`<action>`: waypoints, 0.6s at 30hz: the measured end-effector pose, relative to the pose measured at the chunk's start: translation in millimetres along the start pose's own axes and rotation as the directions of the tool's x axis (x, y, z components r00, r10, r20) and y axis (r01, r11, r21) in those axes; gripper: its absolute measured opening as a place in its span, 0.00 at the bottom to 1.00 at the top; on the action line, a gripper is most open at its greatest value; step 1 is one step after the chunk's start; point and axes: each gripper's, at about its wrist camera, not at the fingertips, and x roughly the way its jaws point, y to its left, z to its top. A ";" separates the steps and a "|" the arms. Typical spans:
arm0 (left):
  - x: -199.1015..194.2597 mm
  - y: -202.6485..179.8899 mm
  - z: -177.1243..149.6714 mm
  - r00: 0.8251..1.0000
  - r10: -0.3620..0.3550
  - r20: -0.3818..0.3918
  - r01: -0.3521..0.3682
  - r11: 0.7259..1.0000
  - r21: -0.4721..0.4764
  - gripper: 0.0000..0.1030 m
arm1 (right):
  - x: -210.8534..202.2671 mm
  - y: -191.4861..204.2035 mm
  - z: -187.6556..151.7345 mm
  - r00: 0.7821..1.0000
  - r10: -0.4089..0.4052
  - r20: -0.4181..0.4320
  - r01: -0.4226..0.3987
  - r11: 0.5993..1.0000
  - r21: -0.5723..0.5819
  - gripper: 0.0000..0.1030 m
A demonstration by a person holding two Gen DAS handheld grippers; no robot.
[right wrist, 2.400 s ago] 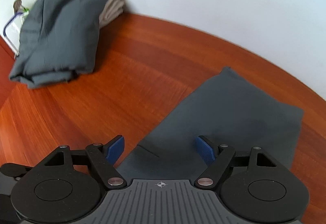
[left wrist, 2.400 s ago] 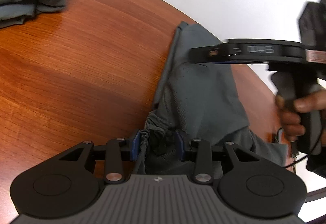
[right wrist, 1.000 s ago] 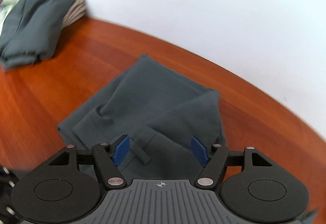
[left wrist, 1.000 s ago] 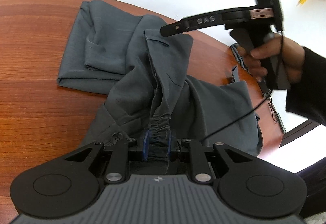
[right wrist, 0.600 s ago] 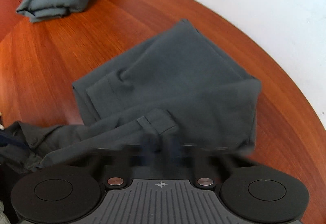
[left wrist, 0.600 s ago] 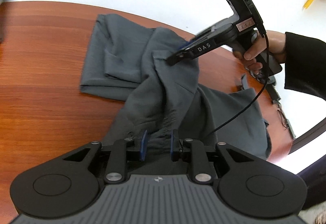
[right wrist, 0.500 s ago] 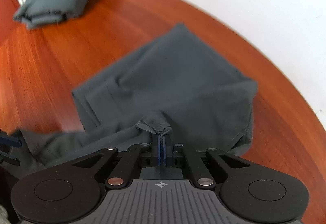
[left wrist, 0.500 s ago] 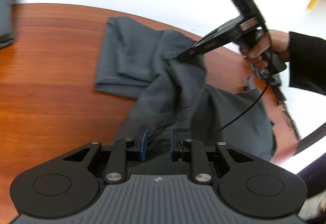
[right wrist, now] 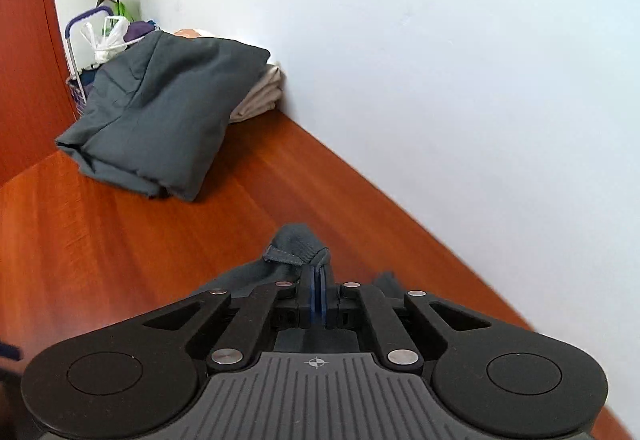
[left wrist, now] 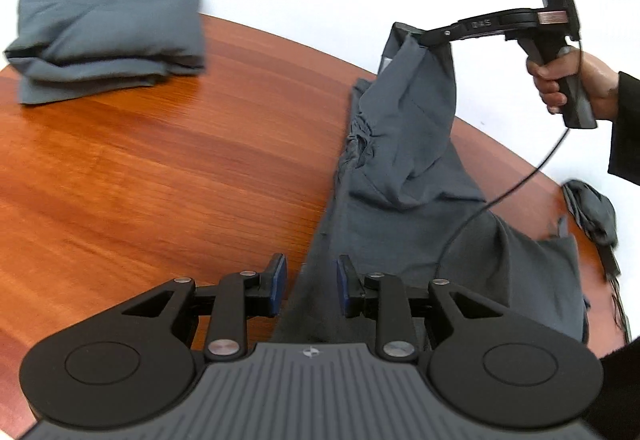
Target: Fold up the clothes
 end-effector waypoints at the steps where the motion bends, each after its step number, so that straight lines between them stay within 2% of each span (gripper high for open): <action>1: -2.6 0.9 -0.3 1.000 0.006 0.002 -0.006 1.000 -0.004 0.31 | 5.8 2.9 3.0 1.000 -0.005 -0.001 0.005 1.000 -0.016 0.13; 2: -5.1 1.4 -0.4 1.000 0.011 0.003 -0.011 1.000 -0.005 0.31 | 13.6 7.1 5.8 1.000 -0.021 0.001 0.021 0.999 -0.033 0.30; 4: -9.4 -0.1 -0.9 1.000 0.020 0.007 -0.020 1.000 0.005 0.33 | 19.4 12.9 7.8 0.999 -0.042 0.028 0.044 0.998 -0.054 0.47; 5: -11.5 -1.1 -1.2 1.000 0.024 0.011 -0.024 1.000 0.011 0.34 | 18.6 13.8 8.1 0.998 -0.049 0.044 0.051 0.997 -0.054 0.50; 9: -12.9 -0.2 -2.6 0.999 0.030 0.019 -0.030 1.000 0.006 0.40 | 12.9 2.0 6.4 0.999 -0.040 0.027 0.040 0.999 0.004 0.51; 12: -9.1 0.4 -1.9 0.999 0.029 0.021 -0.029 1.000 -0.004 0.41 | 6.2 -10.2 -6.9 0.998 -0.070 0.001 0.070 0.997 0.043 0.56; 18: 3.6 -7.4 12.6 0.999 0.012 0.038 -0.012 1.000 0.000 0.43 | -10.3 -41.0 -47.1 0.989 -0.132 -0.068 0.141 0.978 0.156 0.56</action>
